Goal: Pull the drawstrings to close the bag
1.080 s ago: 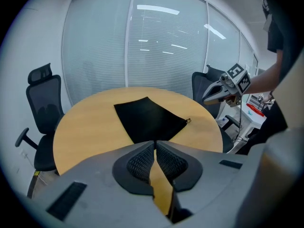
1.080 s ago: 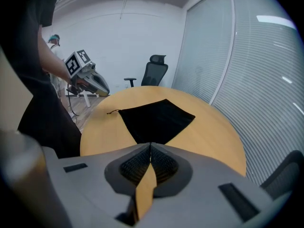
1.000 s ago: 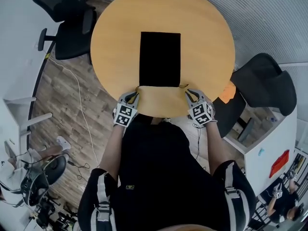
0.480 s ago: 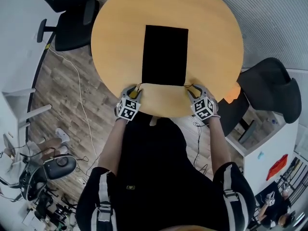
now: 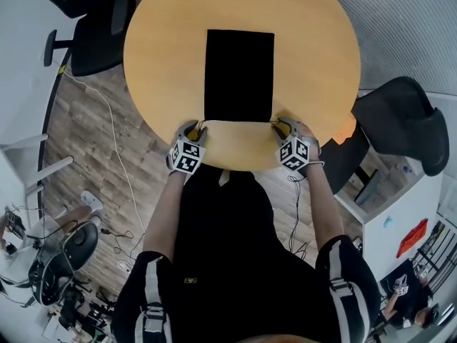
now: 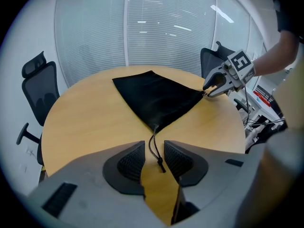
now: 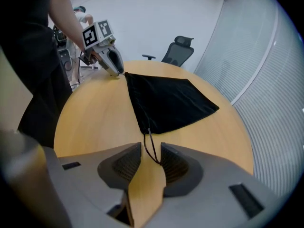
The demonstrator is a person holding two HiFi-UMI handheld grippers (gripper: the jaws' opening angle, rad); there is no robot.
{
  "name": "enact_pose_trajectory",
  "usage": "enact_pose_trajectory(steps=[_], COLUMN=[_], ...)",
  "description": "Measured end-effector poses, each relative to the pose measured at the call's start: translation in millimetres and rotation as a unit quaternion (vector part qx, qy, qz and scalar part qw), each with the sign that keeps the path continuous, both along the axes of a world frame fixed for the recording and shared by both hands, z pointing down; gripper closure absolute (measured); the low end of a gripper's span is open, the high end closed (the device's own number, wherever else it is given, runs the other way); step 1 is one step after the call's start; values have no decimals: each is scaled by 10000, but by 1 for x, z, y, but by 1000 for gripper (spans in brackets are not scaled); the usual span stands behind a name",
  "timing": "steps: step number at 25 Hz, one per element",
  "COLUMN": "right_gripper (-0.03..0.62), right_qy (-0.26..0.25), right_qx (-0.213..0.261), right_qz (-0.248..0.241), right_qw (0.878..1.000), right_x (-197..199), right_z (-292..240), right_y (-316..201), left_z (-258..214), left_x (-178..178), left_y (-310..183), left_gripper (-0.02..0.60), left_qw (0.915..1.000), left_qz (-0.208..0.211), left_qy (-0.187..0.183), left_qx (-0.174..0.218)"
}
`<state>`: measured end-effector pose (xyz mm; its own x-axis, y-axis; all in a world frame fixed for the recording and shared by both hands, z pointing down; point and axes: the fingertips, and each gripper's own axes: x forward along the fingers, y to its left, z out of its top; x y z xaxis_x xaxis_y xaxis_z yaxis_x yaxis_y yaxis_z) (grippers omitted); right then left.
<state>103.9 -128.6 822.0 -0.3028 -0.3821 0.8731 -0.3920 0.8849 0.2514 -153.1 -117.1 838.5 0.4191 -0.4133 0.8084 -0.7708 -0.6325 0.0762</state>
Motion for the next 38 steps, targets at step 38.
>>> enact_pose_trajectory(steps=[38], right_gripper=[534], right_qy=[-231], right_qx=[429], right_qz=[2111], right_qw=[9762], right_x=[0], right_z=[-24], right_y=[-8], left_z=[-17], left_x=[3], left_y=[-12], left_gripper=[565], left_qw=[9970], left_qz=[580], left_qy=[499], left_qx=[101])
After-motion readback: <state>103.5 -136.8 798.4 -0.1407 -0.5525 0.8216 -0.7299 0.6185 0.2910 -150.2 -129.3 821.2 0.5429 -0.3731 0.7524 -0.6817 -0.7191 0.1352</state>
